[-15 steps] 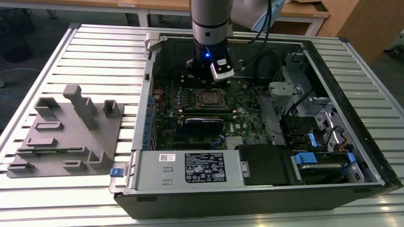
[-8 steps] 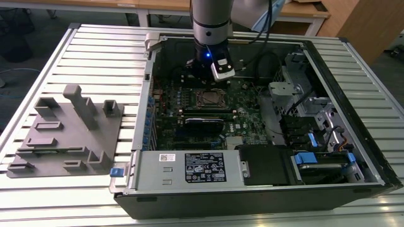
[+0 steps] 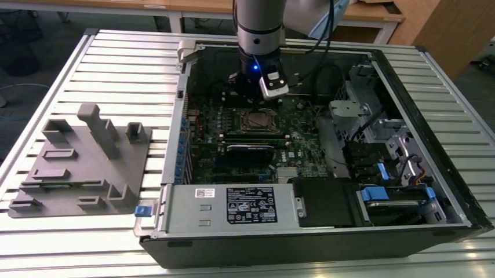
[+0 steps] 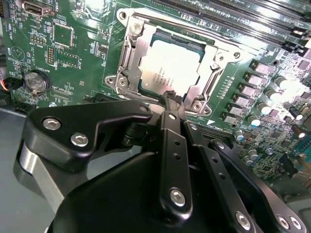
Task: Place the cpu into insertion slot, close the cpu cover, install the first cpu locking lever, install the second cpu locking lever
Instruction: 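Install the first cpu locking lever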
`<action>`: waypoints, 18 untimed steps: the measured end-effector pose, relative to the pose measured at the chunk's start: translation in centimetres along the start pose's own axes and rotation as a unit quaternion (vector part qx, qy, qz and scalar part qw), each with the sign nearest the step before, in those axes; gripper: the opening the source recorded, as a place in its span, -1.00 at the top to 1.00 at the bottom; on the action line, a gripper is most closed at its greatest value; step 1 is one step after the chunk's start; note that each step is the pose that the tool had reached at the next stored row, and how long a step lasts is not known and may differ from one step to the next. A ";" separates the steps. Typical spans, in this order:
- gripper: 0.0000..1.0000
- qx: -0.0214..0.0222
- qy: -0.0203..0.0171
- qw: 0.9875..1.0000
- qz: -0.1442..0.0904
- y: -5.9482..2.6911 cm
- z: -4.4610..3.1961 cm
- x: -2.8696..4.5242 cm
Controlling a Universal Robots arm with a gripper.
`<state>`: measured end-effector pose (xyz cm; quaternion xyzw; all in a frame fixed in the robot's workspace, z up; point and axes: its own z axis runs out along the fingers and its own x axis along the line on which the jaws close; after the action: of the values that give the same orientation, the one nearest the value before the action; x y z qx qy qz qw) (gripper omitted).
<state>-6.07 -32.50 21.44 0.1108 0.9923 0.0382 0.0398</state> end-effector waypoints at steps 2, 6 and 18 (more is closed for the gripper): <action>0.79 0.000 0.000 1.000 -0.003 0.01 0.01 -0.03; 0.79 -0.002 0.002 1.000 -0.024 0.02 0.02 -0.09; 0.79 0.003 0.002 0.999 -0.039 0.06 -0.45 -0.17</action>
<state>-5.93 -32.50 21.91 0.0720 0.9961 0.0341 0.0388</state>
